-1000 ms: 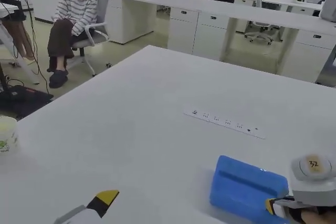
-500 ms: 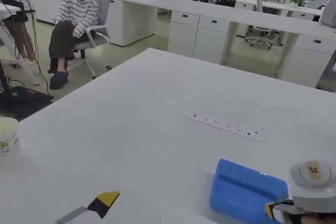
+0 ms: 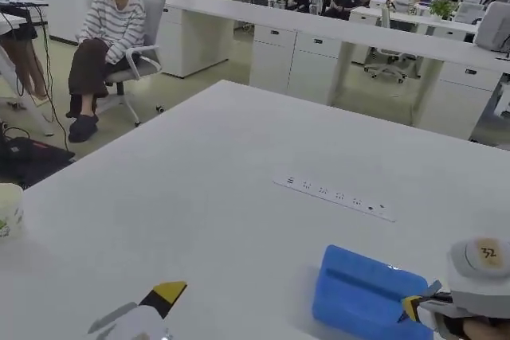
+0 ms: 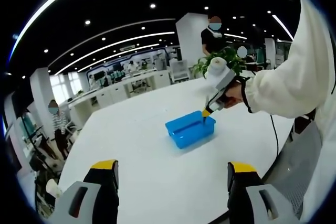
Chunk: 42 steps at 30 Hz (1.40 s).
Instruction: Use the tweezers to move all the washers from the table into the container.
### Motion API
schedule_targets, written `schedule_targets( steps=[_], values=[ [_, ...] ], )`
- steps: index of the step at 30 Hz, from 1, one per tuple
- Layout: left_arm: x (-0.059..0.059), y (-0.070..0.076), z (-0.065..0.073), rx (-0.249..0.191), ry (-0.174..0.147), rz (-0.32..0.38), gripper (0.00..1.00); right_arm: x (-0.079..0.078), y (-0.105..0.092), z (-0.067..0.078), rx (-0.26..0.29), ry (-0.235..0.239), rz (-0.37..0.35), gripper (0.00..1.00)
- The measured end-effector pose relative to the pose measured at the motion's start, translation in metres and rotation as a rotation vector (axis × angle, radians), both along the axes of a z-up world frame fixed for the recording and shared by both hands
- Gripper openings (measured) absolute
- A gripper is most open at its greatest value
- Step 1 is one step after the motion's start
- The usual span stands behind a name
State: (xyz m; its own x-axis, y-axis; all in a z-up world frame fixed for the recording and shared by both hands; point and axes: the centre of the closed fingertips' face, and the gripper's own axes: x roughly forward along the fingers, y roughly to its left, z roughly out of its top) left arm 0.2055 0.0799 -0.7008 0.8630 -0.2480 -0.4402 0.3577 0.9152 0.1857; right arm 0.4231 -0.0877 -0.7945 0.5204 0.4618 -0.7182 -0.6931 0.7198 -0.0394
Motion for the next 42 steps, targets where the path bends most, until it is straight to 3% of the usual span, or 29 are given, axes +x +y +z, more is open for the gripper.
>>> schedule_targets(
  steps=[1, 2, 3, 7, 13, 16, 18, 21, 23, 25, 26, 27, 29, 33, 37, 41, 42],
  values=[
    [0.001, -0.001, 0.002, 0.006, -0.003, -0.007, 0.87, -0.002, 0.001, 0.006, 0.015, -0.003, 0.000, 0.02],
    [0.002, -0.002, 0.004, 0.012, -0.008, -0.012, 0.87, -0.008, 0.008, 0.017, 0.075, 0.004, -0.004, 0.02],
    [0.004, -0.003, 0.008, 0.015, -0.018, -0.019, 0.87, -0.011, 0.011, 0.025, 0.101, -0.002, -0.001, 0.02],
    [0.010, -0.013, 0.023, -0.024, -0.047, -0.054, 0.87, -0.033, 0.020, 0.052, 0.133, -0.021, 0.037, 0.02],
    [0.020, -0.028, 0.045, -0.051, -0.085, -0.132, 0.83, -0.066, 0.030, 0.074, 0.168, -0.028, 0.104, 0.02],
    [0.022, -0.037, 0.050, -0.055, -0.080, -0.199, 0.73, -0.087, 0.038, 0.078, 0.188, -0.006, 0.187, 0.02],
    [0.022, -0.042, 0.045, -0.072, -0.022, -0.244, 0.65, -0.103, 0.042, 0.079, 0.191, 0.009, 0.226, 0.02],
    [0.024, -0.050, 0.048, -0.062, -0.007, -0.309, 0.58, -0.123, 0.045, 0.079, 0.179, 0.011, 0.286, 0.02],
    [0.023, -0.063, 0.057, -0.112, -0.005, -0.367, 0.50, -0.135, 0.047, 0.079, 0.174, 0.021, 0.327, 0.02],
    [0.021, -0.075, 0.062, -0.164, 0.024, -0.429, 0.42, -0.146, 0.049, 0.079, 0.168, 0.026, 0.372, 0.02],
    [0.019, -0.080, 0.061, -0.154, 0.051, -0.472, 0.39, -0.153, 0.051, 0.079, 0.168, 0.038, 0.406, 0.02],
    [0.018, -0.084, 0.062, -0.146, 0.059, -0.506, 0.35, -0.161, 0.051, 0.078, 0.160, 0.057, 0.428, 0.02],
    [0.018, -0.092, 0.066, -0.153, 0.051, -0.544, 0.29, -0.168, 0.053, 0.079, 0.166, 0.058, 0.436, 0.02],
    [0.014, -0.106, 0.066, -0.179, 0.094, -0.616, 0.25, -0.194, 0.057, 0.080, 0.152, 0.062, 0.537, 0.03],
    [0.007, -0.118, 0.066, -0.183, 0.110, -0.700, 0.22, -0.212, 0.060, 0.075, 0.137, 0.078, 0.592, 0.03],
    [-0.006, -0.126, 0.058, -0.200, 0.181, -0.775, 0.24, -0.227, 0.064, 0.072, 0.140, 0.102, 0.630, 0.03],
    [-0.010, -0.127, 0.053, -0.199, 0.211, -0.792, 0.24, -0.230, 0.065, 0.071, 0.137, 0.106, 0.637, 0.03]
  ],
)
